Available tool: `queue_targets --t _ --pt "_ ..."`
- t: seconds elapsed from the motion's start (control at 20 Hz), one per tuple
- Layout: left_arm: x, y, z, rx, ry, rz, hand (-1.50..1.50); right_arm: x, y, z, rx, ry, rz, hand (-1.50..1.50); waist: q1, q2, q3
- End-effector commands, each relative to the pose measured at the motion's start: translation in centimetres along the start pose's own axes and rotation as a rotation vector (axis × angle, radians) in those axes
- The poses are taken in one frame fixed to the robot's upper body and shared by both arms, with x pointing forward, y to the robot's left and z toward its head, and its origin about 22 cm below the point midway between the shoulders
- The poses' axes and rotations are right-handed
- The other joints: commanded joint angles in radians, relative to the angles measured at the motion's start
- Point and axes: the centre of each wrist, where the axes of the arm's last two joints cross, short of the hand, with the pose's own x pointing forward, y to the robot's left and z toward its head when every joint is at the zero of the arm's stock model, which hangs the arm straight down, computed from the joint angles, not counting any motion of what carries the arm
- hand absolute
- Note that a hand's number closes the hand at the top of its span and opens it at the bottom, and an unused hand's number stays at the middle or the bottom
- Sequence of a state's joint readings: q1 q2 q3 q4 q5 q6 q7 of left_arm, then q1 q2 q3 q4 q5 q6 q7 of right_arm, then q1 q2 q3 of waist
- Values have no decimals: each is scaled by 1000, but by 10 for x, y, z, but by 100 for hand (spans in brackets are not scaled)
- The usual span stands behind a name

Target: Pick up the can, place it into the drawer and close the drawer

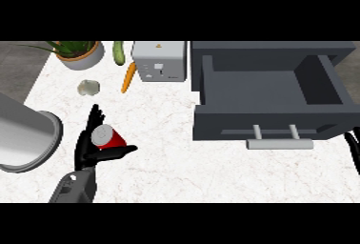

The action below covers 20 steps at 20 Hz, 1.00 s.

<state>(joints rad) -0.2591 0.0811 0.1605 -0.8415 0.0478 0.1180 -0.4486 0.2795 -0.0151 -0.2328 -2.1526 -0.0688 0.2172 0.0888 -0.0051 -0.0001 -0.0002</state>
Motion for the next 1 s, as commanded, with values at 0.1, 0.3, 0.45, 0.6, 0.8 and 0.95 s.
queue_targets --t 0.1,0.3,0.45,0.6,0.8,0.95 --pt "7 1 -10 -35 -27 27 150 -1 -11 -3 -3 -6 3 -150 1 0 0" --pt "25 -39 -17 -47 -44 81 150 -4 -9 15 -8 -1 -7 -150 -1 -1 0" --pt "5 -26 3 -89 -47 124 150 12 -10 12 -16 -5 -19 -150 0 -1 0" --pt "28 -58 -11 -101 -68 105 150 0 6 1 -18 -15 -23 -150 0 0 0" --pt "41 0 -24 -71 -86 122 150 9 -12 1 -13 -20 -28 -150 2 0 0" --pt "32 12 -2 -46 -78 120 150 -2 -3 -10 -34 -18 -3 -150 7 -1 0"
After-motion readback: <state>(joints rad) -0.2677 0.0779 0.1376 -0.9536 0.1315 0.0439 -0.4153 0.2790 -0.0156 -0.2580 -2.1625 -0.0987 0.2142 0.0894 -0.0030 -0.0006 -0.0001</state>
